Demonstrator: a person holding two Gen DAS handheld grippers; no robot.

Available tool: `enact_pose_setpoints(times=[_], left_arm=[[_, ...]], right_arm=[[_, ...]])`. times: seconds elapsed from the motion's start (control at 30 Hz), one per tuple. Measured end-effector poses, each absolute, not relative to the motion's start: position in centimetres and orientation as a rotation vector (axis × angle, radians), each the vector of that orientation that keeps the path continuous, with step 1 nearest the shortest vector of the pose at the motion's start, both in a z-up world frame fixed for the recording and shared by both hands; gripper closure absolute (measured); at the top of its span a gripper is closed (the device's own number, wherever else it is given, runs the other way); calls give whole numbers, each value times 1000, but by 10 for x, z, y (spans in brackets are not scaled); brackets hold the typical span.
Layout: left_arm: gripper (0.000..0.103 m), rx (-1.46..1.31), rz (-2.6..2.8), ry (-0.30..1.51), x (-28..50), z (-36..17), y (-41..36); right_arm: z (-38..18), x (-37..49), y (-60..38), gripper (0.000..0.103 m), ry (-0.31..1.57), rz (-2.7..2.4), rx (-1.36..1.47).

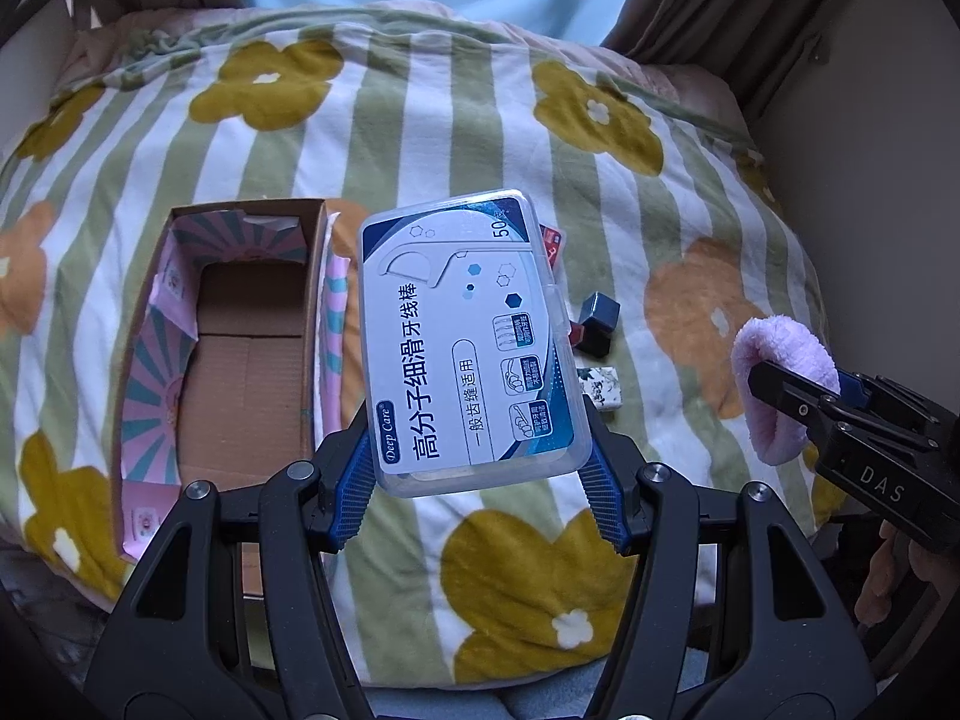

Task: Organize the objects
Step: 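Carry the floss case and pink towel into the box and release both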

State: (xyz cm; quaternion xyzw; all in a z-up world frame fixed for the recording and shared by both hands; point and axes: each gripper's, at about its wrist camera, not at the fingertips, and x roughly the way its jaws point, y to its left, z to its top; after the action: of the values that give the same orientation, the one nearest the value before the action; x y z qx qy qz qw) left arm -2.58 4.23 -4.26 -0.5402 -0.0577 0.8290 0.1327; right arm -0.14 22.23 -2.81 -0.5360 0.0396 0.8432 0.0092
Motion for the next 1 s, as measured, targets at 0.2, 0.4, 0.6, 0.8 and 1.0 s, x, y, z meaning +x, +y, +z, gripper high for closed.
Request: enact_pose_setpoints(times=[0.2,0.4,0.6,0.8,1.0], left_arm=[[47,-1569,2448,-207,-24,-36,11],[47,-1602,2514,-286,-23,-38,-37],[47,-1664,2579,-388,-23,-51,-93],[47,-1751,2597,-475,-22,-83,-138],[47,-1834,2566,-527,-26,-122,-156]], right_arm=[[-25,-17,189,62,79,2683,-1703],[-26,-41,139,62,-11,2767,-1764],[-34,-76,84,62,-94,2846,-1846],[-55,-118,28,62,-177,2889,-1932],[-93,-155,-21,62,-262,2881,-2031]])
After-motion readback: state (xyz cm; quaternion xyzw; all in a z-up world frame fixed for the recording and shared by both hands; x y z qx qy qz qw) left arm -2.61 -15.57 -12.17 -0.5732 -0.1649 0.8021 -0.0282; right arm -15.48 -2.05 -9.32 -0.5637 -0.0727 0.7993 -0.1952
